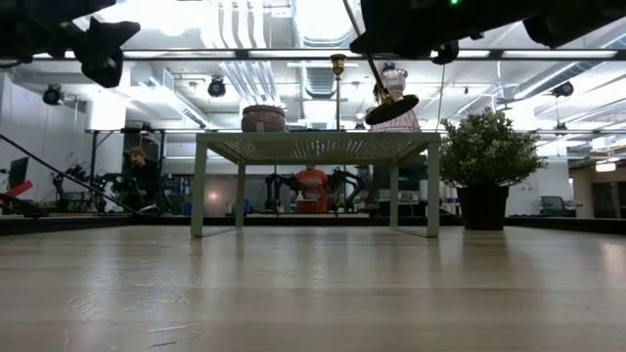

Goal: Pick & Place candle stick holders
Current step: Put the top gold candle holder on the shelf aligned with the other gold candle holder

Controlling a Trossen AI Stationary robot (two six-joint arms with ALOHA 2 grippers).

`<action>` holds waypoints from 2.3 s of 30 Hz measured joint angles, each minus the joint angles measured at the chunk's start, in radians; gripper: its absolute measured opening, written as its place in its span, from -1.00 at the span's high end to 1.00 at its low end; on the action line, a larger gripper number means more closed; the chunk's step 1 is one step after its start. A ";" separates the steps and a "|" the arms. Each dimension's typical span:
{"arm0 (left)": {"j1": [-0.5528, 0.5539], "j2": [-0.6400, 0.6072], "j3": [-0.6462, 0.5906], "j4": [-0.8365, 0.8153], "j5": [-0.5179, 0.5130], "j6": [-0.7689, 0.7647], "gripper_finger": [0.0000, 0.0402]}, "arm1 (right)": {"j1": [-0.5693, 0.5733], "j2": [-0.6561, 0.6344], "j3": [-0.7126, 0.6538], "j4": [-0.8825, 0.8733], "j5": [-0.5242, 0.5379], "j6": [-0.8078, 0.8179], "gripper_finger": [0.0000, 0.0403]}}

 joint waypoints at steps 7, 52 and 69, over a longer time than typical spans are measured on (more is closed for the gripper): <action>0.000 -0.004 0.000 -0.024 -0.016 -0.002 0.04 | -0.007 -0.001 0.000 0.001 0.034 -0.028 0.94; 0.000 -0.040 -0.179 0.055 -0.033 -0.124 0.04 | 0.071 0.502 0.023 0.428 -0.437 0.278 0.94; 0.000 -0.037 -0.180 0.055 -0.033 -0.123 0.04 | 0.072 0.531 0.034 0.429 -0.430 0.271 0.74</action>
